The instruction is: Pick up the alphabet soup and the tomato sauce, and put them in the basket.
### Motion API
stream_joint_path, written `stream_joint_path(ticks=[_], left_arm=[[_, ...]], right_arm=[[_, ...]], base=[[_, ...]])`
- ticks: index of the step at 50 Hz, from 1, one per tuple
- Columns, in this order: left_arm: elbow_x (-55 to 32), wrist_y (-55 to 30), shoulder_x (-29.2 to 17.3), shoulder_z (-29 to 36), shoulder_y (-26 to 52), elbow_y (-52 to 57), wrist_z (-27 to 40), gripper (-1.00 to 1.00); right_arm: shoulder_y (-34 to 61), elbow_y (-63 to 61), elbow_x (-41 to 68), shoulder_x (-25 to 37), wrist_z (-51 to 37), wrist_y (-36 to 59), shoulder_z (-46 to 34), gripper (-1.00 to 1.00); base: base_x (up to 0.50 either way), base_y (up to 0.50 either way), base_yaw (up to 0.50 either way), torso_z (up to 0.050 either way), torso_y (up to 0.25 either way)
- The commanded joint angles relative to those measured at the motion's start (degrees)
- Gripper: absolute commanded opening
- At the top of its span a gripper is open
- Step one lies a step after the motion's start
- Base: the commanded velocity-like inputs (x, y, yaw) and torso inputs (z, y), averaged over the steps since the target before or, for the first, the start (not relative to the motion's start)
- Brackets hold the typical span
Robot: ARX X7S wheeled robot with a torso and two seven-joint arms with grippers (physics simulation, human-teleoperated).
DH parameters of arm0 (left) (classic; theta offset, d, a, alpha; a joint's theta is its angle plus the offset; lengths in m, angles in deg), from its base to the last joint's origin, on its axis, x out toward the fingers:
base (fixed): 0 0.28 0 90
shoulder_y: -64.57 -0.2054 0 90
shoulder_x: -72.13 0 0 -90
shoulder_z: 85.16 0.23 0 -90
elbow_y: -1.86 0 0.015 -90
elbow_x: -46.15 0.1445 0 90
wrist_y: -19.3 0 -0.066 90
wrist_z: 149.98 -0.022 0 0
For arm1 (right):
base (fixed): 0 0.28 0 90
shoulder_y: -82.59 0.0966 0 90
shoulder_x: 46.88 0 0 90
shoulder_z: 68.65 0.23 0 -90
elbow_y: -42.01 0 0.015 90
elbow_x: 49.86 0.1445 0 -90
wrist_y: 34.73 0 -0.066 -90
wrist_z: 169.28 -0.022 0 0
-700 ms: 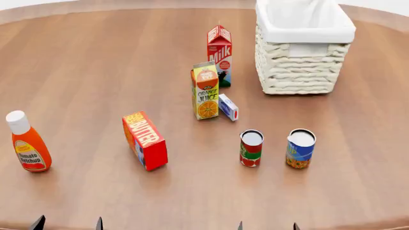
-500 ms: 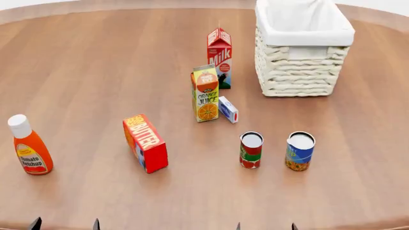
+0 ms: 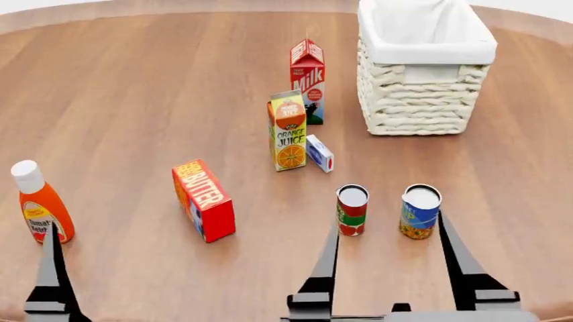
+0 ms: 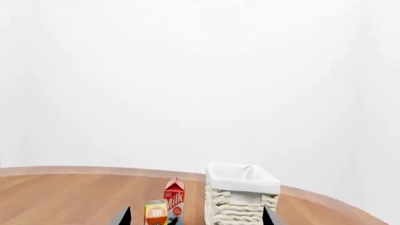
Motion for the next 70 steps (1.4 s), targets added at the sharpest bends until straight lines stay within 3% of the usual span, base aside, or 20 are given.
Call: stream_joint_path(ticks=[1, 21, 47, 70], left_arm=[[0.9, -4.7, -2.3, 0.0, -2.5, 17.2, 1.3, 1.0], [-1.0, -2.3, -2.6, -0.5, -3.7, 16.2, 2.7, 1.0], [-2.4, -1.4, -3.8, 0.1, -4.7, 16.3, 3.9, 1.0], [-3.9, -0.7, -4.9, 0.1, -5.1, 16.9, 4.9, 1.0]], right_arm=[[1.2, -20.7, -1.5, 1.4, -0.7, 11.5, -2.7, 1.0], [-2.1, -19.4, -0.9, 2.8, -2.7, 5.2, -4.0, 1.0], [-2.4, -19.7, -1.2, 4.2, -4.3, 3.9, -6.3, 1.0], [-1.7, -20.5, -0.6, 5.1, -4.8, 5.2, -7.7, 1.0]], base=[[0.0, 0.0, 0.0, 0.02, 0.0], [0.0, 0.0, 0.0, 0.05, 0.0], [0.0, 0.0, 0.0, 0.05, 0.0], [0.0, -0.14, 0.0, 0.0, 0.0]])
